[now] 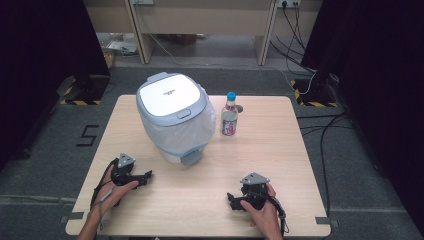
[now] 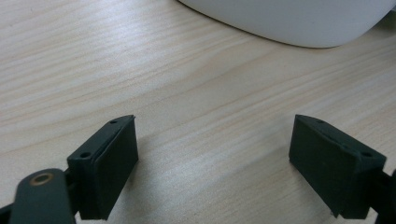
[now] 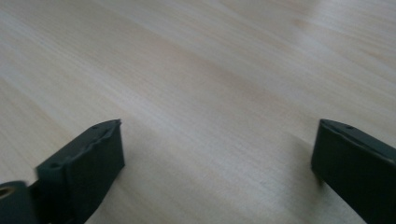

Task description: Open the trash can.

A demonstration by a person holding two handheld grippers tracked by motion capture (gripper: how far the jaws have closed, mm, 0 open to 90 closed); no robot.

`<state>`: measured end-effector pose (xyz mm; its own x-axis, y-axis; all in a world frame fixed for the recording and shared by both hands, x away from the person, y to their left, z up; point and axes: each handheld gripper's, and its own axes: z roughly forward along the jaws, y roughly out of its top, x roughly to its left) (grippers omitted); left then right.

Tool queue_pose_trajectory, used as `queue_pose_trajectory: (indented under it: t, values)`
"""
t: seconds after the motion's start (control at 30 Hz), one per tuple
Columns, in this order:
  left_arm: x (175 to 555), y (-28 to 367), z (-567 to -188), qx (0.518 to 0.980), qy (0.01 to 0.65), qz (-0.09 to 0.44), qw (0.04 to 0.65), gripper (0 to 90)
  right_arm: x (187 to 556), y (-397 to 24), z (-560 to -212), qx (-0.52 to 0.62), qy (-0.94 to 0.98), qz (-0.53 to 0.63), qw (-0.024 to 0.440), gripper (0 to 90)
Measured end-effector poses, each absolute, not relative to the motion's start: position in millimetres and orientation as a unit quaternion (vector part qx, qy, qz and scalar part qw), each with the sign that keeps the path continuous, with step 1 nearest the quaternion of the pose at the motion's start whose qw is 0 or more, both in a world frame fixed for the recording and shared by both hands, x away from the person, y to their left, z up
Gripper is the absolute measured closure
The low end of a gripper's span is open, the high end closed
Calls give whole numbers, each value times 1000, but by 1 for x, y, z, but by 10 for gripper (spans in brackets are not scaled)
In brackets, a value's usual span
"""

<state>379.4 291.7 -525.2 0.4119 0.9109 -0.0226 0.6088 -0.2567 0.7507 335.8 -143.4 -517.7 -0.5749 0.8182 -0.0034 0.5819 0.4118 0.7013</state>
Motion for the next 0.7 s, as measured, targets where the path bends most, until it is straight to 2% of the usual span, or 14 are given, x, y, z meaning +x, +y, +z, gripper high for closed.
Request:
queue_pose_trajectory:
  t: [0.03,0.07,0.1,0.13,0.17,0.3,0.33,0.37,0.43,0.7]
  values:
    - [379,292,-525,763,498,215,352,145,338,-144,-516,424,819,341,180,217]
    - [379,292,-525,763,498,215,352,145,341,-144,-514,428,814,349,179,231]
    - [380,292,-525,763,498,215,351,145,345,-144,-513,431,809,355,182,160]
    - [380,292,-525,763,498,215,351,144,350,-143,-511,431,806,360,186,132]
    - [380,292,-525,763,498,215,350,144,355,-143,-508,431,805,361,191,180]
    - [382,290,-525,760,502,216,351,145,375,-137,-501,427,799,369,206,166]
    - [384,288,-525,758,505,215,353,148,390,-130,-498,423,797,373,216,175]
    - [384,288,-525,758,505,215,353,154,390,-130,-498,423,797,373,216,175]
    - [387,287,-524,749,509,217,365,196,413,-119,-497,424,794,379,215,197]
    - [401,288,-516,713,530,235,394,197,452,-93,-502,417,795,390,205,221]
